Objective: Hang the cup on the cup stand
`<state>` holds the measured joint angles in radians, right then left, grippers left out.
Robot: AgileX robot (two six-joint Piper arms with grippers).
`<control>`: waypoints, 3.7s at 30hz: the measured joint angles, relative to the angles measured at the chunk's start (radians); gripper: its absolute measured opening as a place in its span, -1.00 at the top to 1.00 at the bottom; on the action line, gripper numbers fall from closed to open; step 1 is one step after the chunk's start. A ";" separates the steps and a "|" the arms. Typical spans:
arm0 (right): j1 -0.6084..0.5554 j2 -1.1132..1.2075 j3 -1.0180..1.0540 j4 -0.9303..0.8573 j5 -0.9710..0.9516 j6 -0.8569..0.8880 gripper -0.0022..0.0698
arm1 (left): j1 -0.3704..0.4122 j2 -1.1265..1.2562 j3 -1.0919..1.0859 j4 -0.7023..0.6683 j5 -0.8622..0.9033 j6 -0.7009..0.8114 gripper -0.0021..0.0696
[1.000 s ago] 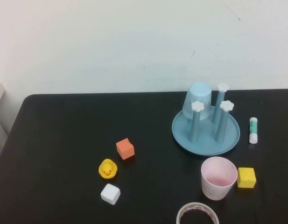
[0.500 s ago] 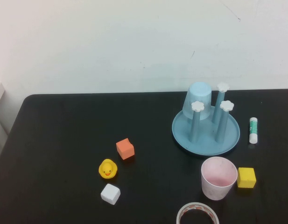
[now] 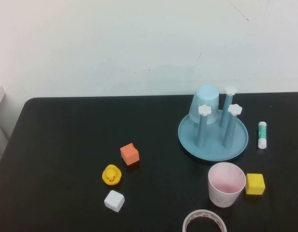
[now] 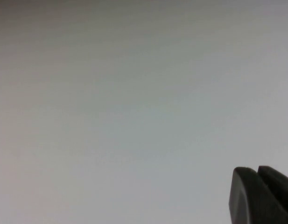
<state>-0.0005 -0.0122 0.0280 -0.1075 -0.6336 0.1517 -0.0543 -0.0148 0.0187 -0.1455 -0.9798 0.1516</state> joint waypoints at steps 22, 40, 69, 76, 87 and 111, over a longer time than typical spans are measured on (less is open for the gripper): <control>0.000 0.238 -0.536 -0.096 1.038 0.016 0.94 | 0.000 0.039 -0.479 0.092 1.075 -0.064 0.95; 0.004 1.065 -0.613 0.741 1.145 -0.990 0.85 | 0.000 0.160 -0.356 0.045 1.405 -0.067 0.95; 0.233 2.007 -1.019 1.043 0.955 -1.521 0.44 | 0.000 0.160 -0.262 -0.160 1.227 -0.058 0.95; 0.233 1.971 -1.045 1.060 1.007 -1.536 0.78 | 0.000 0.160 -0.262 -0.631 1.170 -0.058 0.69; 0.401 1.687 -1.068 1.561 1.149 -1.830 0.80 | 0.000 0.160 -0.262 -1.515 1.199 -0.060 -0.94; 0.904 1.643 -1.330 1.793 1.275 -2.294 0.82 | 0.000 0.160 -0.262 -1.561 1.368 -0.218 -0.98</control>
<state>0.9031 1.6305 -1.3018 1.6855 0.6413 -2.1419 -0.0543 0.1453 -0.2430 -1.7065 0.3886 -0.0668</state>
